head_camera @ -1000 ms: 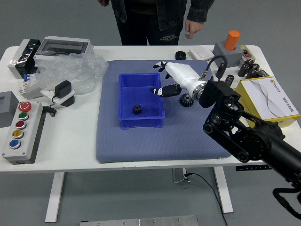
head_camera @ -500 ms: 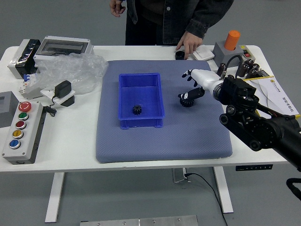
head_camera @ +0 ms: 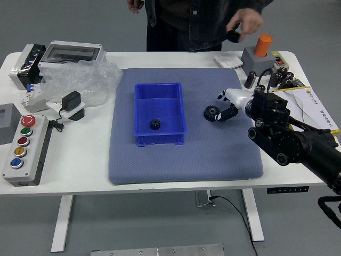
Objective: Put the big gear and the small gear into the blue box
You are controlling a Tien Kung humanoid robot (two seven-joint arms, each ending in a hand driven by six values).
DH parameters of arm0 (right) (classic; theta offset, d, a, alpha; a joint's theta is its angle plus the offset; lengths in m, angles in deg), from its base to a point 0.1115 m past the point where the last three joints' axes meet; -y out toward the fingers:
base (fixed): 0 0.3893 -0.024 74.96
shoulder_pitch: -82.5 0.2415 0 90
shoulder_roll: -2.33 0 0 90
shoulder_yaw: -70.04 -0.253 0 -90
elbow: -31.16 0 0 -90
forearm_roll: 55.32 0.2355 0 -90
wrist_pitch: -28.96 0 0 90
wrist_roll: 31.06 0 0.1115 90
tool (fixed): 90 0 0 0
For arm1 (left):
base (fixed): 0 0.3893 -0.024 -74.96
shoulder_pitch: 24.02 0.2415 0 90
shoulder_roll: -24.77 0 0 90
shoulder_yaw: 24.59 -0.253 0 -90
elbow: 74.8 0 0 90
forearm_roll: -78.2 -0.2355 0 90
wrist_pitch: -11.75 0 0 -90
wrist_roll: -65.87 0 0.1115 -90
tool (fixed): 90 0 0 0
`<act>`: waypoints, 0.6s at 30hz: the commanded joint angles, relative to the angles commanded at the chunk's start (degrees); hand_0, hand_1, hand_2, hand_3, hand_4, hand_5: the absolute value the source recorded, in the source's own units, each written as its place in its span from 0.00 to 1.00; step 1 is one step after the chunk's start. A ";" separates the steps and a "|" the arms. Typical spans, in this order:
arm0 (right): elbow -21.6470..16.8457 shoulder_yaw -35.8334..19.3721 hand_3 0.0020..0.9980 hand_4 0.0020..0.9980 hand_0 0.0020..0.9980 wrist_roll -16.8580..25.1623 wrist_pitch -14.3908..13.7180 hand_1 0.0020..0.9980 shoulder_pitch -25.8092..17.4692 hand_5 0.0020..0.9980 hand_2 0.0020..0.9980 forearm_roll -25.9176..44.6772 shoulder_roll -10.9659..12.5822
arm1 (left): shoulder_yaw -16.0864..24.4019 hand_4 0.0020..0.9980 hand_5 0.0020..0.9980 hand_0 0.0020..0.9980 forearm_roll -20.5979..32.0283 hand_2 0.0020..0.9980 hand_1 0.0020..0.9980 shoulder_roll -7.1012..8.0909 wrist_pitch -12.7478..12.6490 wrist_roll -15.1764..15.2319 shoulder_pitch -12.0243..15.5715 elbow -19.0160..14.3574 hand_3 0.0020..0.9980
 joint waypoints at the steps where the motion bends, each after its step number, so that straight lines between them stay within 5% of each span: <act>1: 0.18 -0.01 0.87 0.83 0.74 -0.05 0.03 0.69 0.01 0.41 0.84 0.02 -0.23 | -0.01 0.45 0.02 0.73 0.01 0.71 0.68 0.00 0.00 0.00 0.01 0.00 0.71; 18: 0.11 0.16 0.83 0.82 0.72 -0.96 -0.79 0.64 -0.34 0.41 0.76 -0.10 -2.50 | 0.14 0.45 0.02 0.73 -0.27 0.72 0.68 -0.05 0.03 -0.04 0.02 0.00 0.71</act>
